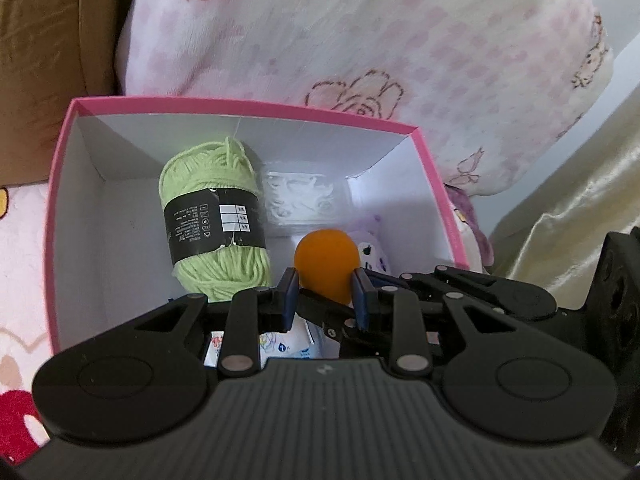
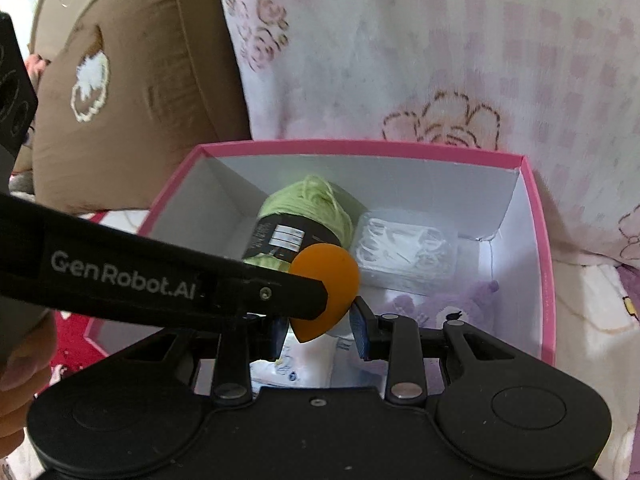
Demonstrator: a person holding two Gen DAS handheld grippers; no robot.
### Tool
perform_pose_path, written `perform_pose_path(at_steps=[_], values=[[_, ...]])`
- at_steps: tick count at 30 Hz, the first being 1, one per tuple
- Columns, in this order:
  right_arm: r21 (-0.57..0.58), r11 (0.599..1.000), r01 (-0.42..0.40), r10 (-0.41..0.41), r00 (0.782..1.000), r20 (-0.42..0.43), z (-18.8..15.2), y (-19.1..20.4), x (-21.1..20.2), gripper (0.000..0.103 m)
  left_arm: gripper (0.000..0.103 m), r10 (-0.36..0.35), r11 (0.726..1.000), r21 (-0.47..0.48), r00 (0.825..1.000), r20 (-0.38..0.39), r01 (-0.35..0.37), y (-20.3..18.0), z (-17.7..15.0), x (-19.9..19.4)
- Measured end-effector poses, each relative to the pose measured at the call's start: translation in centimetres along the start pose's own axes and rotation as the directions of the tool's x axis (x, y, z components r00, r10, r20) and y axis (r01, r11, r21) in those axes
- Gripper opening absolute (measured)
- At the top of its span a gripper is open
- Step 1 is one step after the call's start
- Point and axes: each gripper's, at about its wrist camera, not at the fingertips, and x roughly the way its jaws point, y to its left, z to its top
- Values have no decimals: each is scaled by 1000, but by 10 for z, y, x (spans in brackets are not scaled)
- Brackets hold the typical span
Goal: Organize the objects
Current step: 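Lower the sponge into the pink box, open the right tool, withdraw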
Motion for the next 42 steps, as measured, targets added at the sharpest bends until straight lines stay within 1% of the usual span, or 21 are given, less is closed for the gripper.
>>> perform_pose_path(at_steps=[4, 6, 7, 8, 10, 12, 15, 18, 21, 24, 28, 29, 32, 34, 36, 42], values=[[-4, 1000, 3, -3, 1000, -20, 1, -5, 11, 40, 27, 7, 1000, -4, 1000, -10, -7, 2, 2, 12], [-20, 1000, 23, -23, 999, -22, 2, -7, 13, 44, 26, 29, 1000, -11, 1000, -8, -29, 4, 3, 14], [-8, 1000, 21, -21, 1000, -18, 2, -9, 12, 48, 27, 50, 999, -19, 999, 0, -50, 5, 3, 14], [5, 1000, 13, -13, 1000, -9, 2, -10, 9, 48, 29, 69, 998, -6, 998, 15, -68, 4, 3, 11], [23, 1000, 7, -7, 1000, 5, 2, -11, -1, 50, 40, 101, 994, 28, 994, 37, -102, 0, 0, 3], [18, 1000, 19, -19, 1000, 13, -1, -10, -11, 51, 41, 125, 991, 37, 991, 46, -126, -2, -4, -5], [11, 999, 33, -34, 999, 42, -9, -7, -27, 51, 41, 117, 993, 18, 993, 26, -118, -2, -11, -18], [21, 999, 25, -27, 997, 77, -16, -5, -50, 51, 42, 147, 988, 39, 988, 41, -148, -7, -21, -37], [18, 999, 43, -45, 992, 116, -24, 4, -73, 52, 46, 174, 982, 59, 983, 63, -178, -13, -31, -55], [-1, 999, 52, -52, 990, 133, -32, 16, -96, 54, 46, 171, 984, 41, 983, 67, -174, -12, -42, -76], [-21, 998, 57, -53, 985, 163, -44, 33, -130, 63, 47, 176, 983, 31, 982, 75, -179, -10, -62, -108], [-27, 998, 60, -55, 984, 169, -48, 38, -138, 63, 48, 181, 982, 37, 980, 78, -184, -11, -67, -116], [-41, 997, 66, -58, 983, 174, -58, 49, -157, 64, 50, 217, 974, 48, 973, 79, -221, -13, -82, -140], [-33, 997, 66, -59, 982, 179, -66, 55, -170, 65, 52, 262, 962, 59, 963, 65, -266, -20, -92, -155], [-26, 997, 68, -62, 980, 191, -74, 58, -181, 68, 54, 261, 962, 64, 963, 65, -265, -28, -101, -171], [-33, 994, 100, -91, 971, 222, -90, 73, -213, 69, 58, 244, 965, 78, 968, 60, -249, -38, -130, -201]])
